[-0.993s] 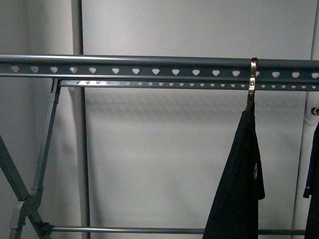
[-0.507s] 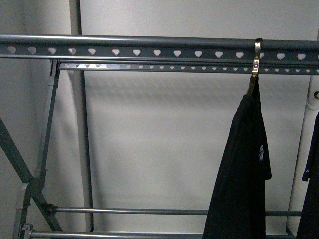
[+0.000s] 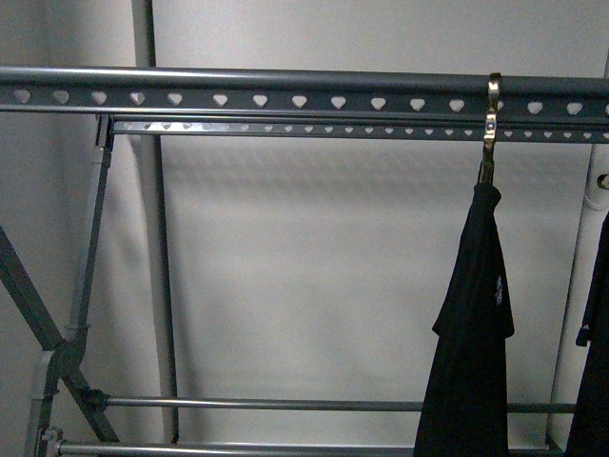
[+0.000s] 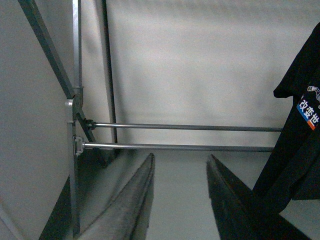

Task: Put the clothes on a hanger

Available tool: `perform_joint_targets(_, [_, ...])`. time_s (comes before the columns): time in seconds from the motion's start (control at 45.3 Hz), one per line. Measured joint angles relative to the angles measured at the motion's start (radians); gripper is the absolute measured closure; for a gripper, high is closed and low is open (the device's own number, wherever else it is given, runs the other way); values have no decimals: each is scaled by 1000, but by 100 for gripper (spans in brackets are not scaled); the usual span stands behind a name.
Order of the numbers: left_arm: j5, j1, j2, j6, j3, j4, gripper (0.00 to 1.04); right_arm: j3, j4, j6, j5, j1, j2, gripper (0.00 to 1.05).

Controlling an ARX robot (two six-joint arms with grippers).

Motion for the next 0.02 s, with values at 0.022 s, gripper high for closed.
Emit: perform_joint_targets(0.022, [0, 0, 0, 0, 0, 0, 65, 0, 0, 0, 0, 0, 0, 60])
